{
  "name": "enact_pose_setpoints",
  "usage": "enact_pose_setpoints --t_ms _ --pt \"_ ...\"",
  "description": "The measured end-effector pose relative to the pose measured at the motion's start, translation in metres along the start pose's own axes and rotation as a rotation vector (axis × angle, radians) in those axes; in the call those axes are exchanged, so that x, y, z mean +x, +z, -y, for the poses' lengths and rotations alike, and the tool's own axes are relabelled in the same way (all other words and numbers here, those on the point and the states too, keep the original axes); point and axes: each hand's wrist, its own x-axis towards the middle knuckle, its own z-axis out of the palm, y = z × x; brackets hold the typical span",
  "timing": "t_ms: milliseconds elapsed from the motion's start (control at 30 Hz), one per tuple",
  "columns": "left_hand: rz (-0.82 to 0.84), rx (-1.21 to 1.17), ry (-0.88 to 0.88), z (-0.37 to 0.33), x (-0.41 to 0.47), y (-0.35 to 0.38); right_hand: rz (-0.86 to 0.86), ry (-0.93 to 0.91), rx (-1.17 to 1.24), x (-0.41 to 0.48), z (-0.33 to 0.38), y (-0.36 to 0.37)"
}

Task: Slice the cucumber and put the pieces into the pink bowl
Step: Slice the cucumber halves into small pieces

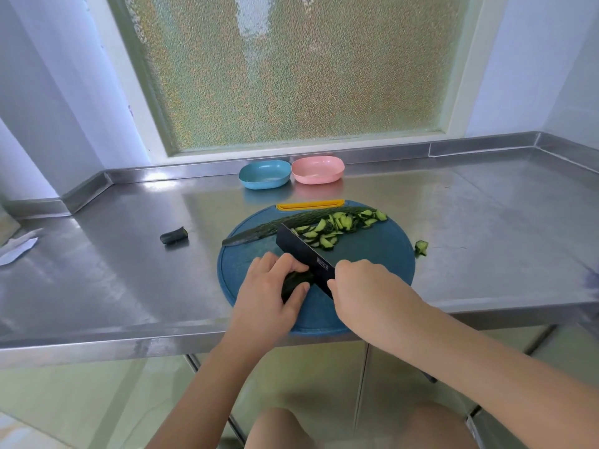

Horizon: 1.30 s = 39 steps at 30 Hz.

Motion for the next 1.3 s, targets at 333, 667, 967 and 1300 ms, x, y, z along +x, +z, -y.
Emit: enact_pose_setpoints --t_ms 333,667,967,1300 --pt "-0.008 -0.001 -0.013 0.000 -0.001 0.000 0.042 0.099 0.239 -0.018 -0.033 -0.018" --pt "-0.016 0.007 -0.020 -0.001 -0.001 -0.001 0.045 0.052 0.209 -0.021 -0.018 -0.021" --pt "-0.019 0.005 -0.019 -0.002 -0.002 0.000 -0.024 -0.036 0.055 -0.025 -0.010 -0.016" --pt "-0.036 0.008 0.001 0.000 0.000 0.002 0.006 0.036 -0.009 -0.014 0.009 0.000"
